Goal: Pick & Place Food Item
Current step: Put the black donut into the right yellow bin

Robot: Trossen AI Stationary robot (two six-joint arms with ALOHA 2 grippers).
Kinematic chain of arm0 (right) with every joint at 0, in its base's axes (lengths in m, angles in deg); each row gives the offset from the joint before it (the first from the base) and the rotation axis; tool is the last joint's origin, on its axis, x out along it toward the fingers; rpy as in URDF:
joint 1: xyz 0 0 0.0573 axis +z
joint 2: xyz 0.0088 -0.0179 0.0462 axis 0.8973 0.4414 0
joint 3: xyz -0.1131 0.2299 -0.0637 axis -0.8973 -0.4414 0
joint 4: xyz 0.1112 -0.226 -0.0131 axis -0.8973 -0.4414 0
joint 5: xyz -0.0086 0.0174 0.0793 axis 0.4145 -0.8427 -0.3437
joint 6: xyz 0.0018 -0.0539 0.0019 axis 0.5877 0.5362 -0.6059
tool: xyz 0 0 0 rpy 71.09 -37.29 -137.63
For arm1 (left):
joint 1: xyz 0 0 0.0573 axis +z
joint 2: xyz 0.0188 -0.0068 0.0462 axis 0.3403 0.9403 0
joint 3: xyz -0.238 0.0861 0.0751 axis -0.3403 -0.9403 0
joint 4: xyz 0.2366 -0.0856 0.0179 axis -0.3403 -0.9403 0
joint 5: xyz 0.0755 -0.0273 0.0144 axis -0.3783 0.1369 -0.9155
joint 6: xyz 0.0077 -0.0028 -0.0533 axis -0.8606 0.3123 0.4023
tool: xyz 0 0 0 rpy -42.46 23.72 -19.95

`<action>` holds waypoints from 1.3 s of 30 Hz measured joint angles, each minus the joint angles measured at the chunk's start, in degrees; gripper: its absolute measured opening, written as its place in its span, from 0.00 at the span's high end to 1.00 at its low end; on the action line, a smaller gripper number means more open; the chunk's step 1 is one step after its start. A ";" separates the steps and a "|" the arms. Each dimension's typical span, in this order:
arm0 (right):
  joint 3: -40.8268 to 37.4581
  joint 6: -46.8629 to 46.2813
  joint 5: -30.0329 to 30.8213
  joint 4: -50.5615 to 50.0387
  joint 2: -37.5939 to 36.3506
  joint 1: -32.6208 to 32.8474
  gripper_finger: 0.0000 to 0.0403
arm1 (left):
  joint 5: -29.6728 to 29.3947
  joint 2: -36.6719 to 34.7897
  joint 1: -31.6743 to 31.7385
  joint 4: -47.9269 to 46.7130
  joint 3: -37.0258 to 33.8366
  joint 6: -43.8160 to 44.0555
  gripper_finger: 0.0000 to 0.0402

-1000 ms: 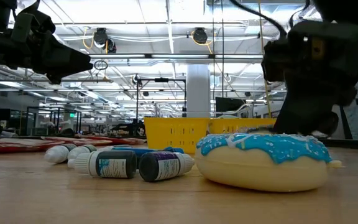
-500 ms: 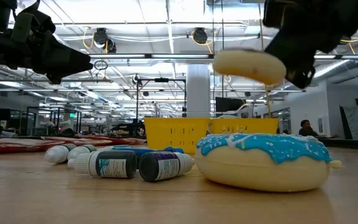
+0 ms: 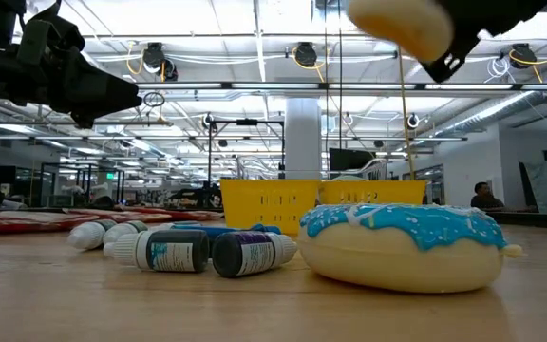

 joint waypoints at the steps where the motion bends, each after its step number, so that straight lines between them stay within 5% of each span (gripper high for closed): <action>1: 0.00 1.82 -1.70 -0.12 -0.61 0.00 0.89 | 0.00 -0.01 0.00 -0.01 0.00 0.00 0.62; 18: 0.02 19.99 -21.68 1.83 -5.16 -0.99 0.89 | 0.00 0.00 0.01 0.01 0.00 0.00 0.62; 26: -6.07 16.13 -21.28 11.95 -4.02 -8.93 0.89 | 0.00 0.01 0.02 0.01 0.00 0.00 0.62; 30: -10.05 15.37 -15.47 16.03 -4.02 -14.09 0.89 | 0.00 0.02 0.02 0.01 0.00 0.00 0.62; 36: -13.75 19.30 4.09 16.35 -2.87 -19.87 0.89 | 0.00 0.01 0.02 0.01 0.00 0.00 0.62; 39: -13.79 21.61 7.19 14.97 -0.82 -20.77 0.89 | 0.00 0.00 0.02 0.01 0.00 0.00 0.62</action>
